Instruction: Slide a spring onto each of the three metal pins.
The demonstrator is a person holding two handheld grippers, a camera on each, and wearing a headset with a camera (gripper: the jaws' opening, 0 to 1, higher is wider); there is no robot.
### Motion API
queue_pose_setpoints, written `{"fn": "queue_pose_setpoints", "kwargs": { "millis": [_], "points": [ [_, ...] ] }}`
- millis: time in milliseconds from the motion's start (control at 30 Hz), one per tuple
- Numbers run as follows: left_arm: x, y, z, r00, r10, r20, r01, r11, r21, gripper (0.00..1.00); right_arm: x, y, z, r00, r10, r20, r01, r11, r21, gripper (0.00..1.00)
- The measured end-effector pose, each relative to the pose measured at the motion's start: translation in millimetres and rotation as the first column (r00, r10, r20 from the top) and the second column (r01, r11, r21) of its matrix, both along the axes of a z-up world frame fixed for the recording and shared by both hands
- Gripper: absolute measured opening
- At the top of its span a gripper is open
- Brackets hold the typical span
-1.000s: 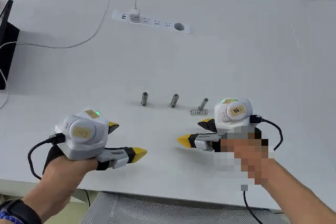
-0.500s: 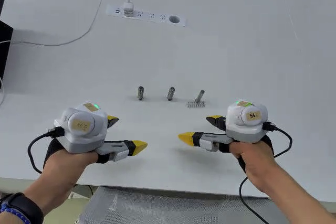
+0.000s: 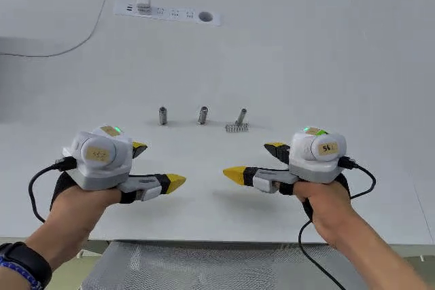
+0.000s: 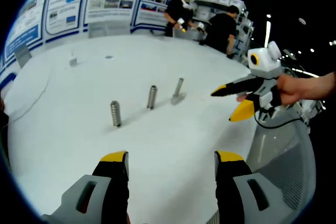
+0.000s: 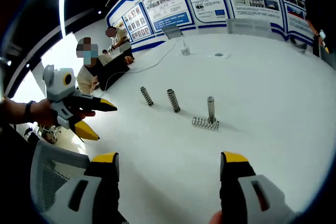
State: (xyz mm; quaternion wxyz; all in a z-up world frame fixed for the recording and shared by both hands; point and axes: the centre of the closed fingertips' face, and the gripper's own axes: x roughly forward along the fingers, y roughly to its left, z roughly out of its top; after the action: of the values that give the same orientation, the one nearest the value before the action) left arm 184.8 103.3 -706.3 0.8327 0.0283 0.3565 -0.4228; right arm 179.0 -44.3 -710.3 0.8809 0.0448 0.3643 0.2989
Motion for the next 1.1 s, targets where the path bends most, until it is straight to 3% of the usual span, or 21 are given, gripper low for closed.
{"fn": "queue_pose_setpoints", "kwargs": {
  "millis": [433, 800, 1100],
  "points": [
    [3.5, -23.7, -1.4, 0.997, -0.079, 0.002, 0.079, 0.997, 0.021, 0.71, -7.5, -15.8, 1.2, 1.0, 0.01, 0.0, -0.01, 1.0, -0.015, 0.85],
    [-1.3, -50.3, -2.5, 0.988, -0.155, -0.006, 0.155, 0.987, 0.03, 0.73, -14.8, -25.1, 2.8, 1.0, 0.022, -0.007, -0.023, 1.0, -0.022, 0.88],
    [2.9, -72.1, -2.1, 0.98, -0.197, 0.002, 0.196, 0.98, 0.034, 0.73, -12.7, -32.2, 9.3, 1.0, 0.029, 0.008, -0.029, 0.999, -0.019, 0.89]
  ]
}}
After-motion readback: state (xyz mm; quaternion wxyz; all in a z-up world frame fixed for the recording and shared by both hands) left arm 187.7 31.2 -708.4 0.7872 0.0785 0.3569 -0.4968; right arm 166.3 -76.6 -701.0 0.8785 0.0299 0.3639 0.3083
